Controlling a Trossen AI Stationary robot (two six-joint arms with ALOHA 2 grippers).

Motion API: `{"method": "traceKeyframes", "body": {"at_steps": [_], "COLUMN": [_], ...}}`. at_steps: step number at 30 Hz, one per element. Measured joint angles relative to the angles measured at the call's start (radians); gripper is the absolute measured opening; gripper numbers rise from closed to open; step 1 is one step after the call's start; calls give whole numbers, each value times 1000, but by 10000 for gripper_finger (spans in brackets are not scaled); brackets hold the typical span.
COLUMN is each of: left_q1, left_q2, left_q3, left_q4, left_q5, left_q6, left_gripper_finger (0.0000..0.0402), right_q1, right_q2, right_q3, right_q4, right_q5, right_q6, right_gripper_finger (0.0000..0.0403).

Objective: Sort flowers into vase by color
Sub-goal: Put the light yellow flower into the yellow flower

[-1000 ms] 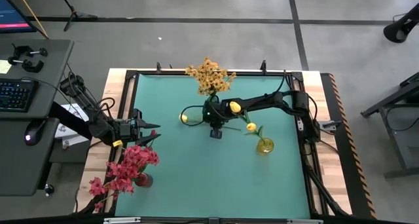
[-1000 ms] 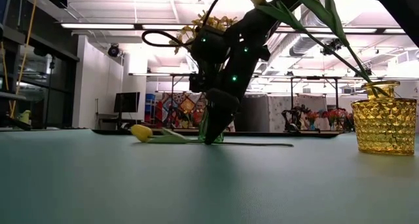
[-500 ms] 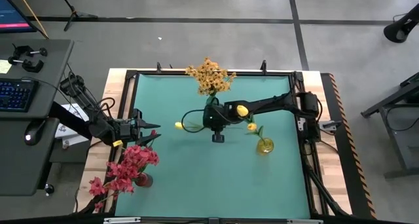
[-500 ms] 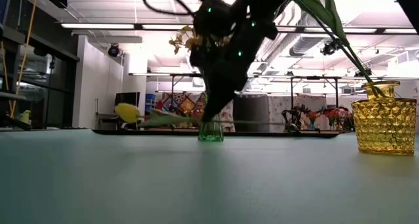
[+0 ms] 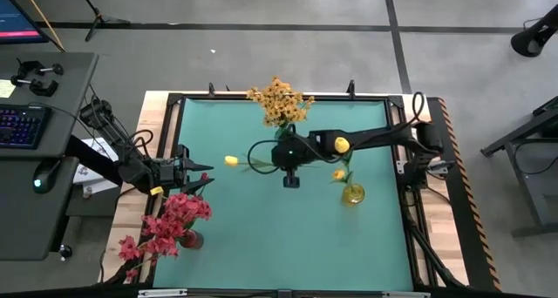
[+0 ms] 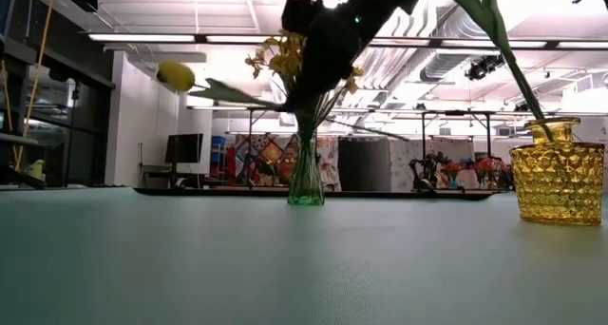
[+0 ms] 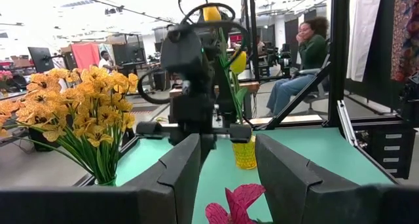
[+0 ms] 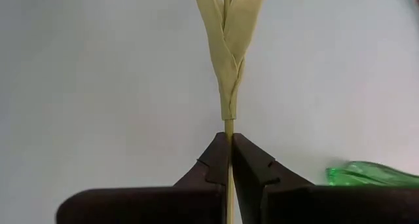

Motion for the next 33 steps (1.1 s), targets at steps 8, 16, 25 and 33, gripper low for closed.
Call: {"method": "traceKeyframes", "body": {"at_steps": [8,16,25,33], "left_q1": [0,0,0,0], "left_q2": [0,0,0,0], "left_q3": [0,0,0,0], "left_q4": [0,-1,-22,-30], "left_q5": [0,0,0,0], "left_q6": [-1,-3,-26,-52], "left_gripper_finger": [136,136,136,136], "right_q1": [0,0,35,35], "right_q2": [-41,-51,-51,-103], "right_q3": [0,0,0,1], "right_q4": [82,119,237,248], "right_q5": [7,137,190,285], "right_q6": [-8,0,25,21], "right_gripper_finger": [0,0,0,0]}}
